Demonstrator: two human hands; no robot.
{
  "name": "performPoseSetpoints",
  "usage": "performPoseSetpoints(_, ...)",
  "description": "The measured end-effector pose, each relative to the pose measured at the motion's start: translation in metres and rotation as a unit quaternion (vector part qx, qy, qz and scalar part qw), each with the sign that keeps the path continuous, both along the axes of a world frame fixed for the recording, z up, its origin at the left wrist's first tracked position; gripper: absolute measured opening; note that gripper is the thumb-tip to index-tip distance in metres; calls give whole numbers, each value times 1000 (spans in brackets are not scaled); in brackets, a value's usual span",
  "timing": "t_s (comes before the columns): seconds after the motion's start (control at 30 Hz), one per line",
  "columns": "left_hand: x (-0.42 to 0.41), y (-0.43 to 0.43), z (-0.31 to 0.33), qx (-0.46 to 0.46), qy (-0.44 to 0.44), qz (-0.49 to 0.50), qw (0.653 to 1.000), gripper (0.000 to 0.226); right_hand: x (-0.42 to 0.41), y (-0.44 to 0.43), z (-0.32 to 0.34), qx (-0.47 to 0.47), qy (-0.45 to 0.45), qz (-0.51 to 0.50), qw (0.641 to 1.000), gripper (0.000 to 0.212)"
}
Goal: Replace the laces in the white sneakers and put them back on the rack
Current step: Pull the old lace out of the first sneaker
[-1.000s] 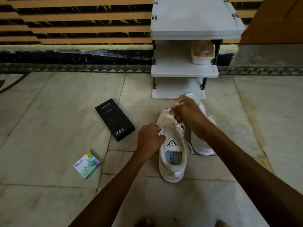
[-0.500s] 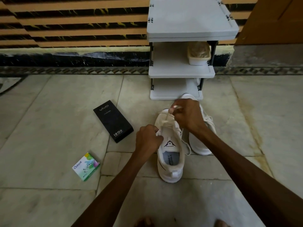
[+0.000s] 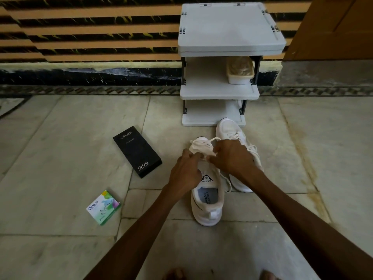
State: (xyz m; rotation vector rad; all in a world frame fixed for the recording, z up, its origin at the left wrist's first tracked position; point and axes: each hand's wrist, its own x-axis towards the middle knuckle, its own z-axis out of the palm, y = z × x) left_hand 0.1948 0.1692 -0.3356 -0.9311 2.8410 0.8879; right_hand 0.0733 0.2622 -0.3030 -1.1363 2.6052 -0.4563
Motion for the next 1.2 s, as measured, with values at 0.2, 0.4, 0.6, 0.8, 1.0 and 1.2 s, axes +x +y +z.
performPoseSetpoints(0.2,-14,5,1,-82,3,-46,996,46,16,11,-15,-12,-32,-26,999,15)
performPoseSetpoints(0.4,-25,-5,0,42,-41,-37,998,35,18,17,-24,-82,-72,-71,991,11)
performPoseSetpoints(0.6,-16,-31,2,601,202,296,715,23,29,20,-27,-105,-79,-132,982,12)
performPoseSetpoints(0.8,-19,-40,14,-7,-48,-22,999,33,31,19,-21,-98,-98,-115,984,12)
performPoseSetpoints(1.0,-18,-35,23,562,297,171,753,32,29,21,-23,-110,-96,-113,983,14)
performPoseSetpoints(1.2,-23,-29,15,109,72,12,991,20,27,21,-28,-119,-102,-108,982,11)
